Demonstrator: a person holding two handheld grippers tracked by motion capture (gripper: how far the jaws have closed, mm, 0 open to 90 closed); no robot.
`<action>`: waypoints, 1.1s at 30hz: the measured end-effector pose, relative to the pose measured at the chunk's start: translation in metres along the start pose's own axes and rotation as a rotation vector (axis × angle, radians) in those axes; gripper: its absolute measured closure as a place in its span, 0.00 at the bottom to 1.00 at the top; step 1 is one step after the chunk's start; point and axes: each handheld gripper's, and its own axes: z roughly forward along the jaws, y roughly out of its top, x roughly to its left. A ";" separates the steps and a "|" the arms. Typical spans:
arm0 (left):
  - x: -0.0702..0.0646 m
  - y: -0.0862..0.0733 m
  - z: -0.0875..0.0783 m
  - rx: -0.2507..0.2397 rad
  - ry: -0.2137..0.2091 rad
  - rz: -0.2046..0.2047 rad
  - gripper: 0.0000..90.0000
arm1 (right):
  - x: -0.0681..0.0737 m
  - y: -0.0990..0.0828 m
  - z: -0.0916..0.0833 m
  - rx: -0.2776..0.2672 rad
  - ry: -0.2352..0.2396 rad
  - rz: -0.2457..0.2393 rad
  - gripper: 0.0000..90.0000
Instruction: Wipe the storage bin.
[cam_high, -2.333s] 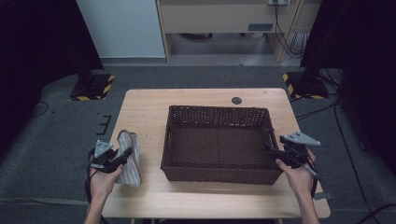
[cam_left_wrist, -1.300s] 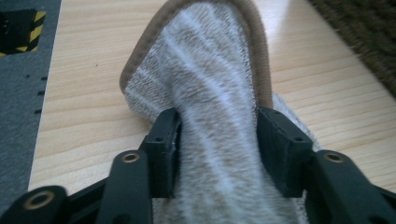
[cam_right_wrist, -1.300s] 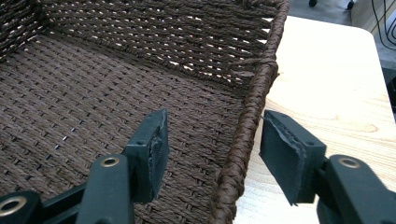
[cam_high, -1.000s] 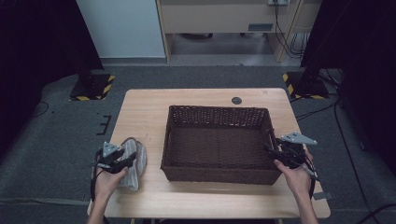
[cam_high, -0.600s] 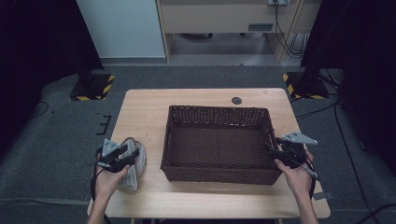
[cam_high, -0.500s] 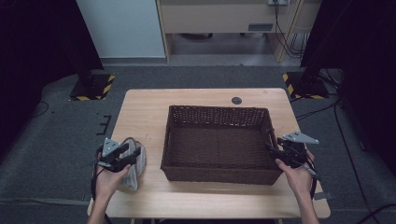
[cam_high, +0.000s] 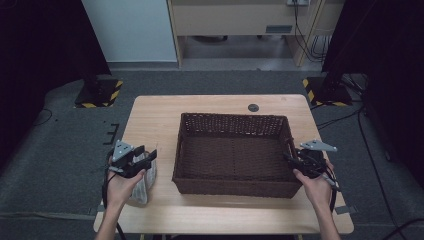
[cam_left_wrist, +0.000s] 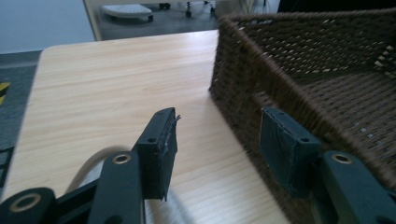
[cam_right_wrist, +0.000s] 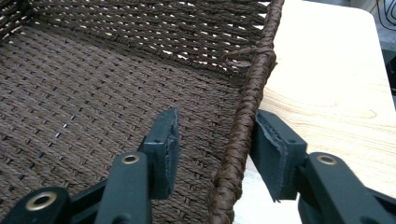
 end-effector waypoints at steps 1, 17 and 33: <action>-0.003 0.002 0.002 -0.003 -0.009 0.003 0.51 | 0.000 0.000 0.000 0.001 -0.004 -0.001 0.60; -0.051 0.018 0.040 0.026 -0.106 0.072 0.53 | -0.001 0.003 0.006 0.001 -0.054 -0.019 0.72; -0.062 0.008 0.054 0.067 -0.104 0.121 0.58 | -0.010 0.010 0.016 -0.007 -0.088 -0.043 0.80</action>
